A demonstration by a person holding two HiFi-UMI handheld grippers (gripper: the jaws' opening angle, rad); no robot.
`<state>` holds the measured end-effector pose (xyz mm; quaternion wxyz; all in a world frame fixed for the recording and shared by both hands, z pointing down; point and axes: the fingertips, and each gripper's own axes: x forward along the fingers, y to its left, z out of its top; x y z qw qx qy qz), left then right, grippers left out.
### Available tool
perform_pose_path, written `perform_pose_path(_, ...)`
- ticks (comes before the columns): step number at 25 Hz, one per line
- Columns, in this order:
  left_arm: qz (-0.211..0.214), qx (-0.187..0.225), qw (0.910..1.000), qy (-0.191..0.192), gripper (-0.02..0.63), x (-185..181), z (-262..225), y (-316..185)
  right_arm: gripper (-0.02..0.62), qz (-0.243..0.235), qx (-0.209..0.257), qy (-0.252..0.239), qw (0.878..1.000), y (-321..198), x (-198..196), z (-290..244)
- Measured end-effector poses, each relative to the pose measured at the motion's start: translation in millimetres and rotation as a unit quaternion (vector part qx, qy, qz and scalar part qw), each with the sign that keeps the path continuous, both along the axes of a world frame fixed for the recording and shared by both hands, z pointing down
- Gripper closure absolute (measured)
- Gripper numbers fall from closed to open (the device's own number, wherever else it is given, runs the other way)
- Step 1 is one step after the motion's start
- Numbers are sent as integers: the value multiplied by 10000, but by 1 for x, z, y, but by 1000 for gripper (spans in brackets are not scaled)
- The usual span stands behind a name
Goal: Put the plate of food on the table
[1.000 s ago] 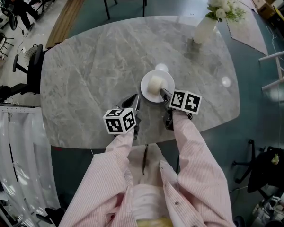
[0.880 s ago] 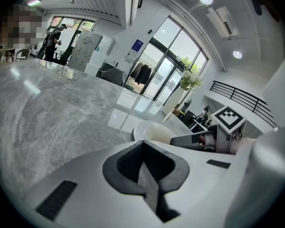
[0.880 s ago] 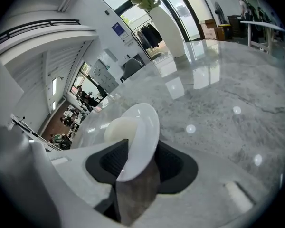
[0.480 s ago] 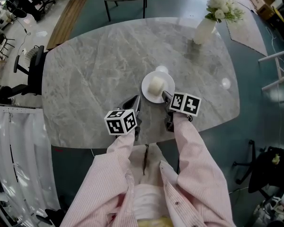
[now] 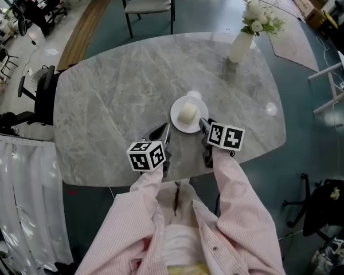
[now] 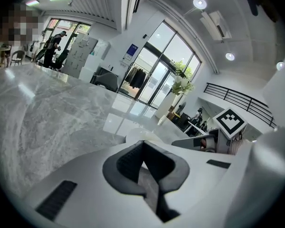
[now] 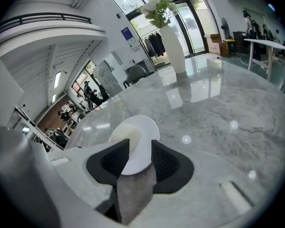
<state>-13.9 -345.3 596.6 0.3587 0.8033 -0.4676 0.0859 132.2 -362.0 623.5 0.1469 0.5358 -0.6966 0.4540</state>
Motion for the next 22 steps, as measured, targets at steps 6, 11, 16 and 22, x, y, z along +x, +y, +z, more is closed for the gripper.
perform_pose_path(6,238,412,9989,-33,609,3,-30,8,521,-431,394,-56,9983,7,-11,-27)
perform_pose_path(11,316,802,9962,-82,609,0,-55,18,589,-751,939,-129,9927,14,-20,-56)
perform_pose_path(16,398,1214,9917,-162,609,-5,-81,20,589,-883,1425,-354,9852,22,-20,-83)
perform_pose_path(22,405,1692,9844,-249,609,-14,-112,25,591,-897,2048,-706,9721,35,-19,-117)
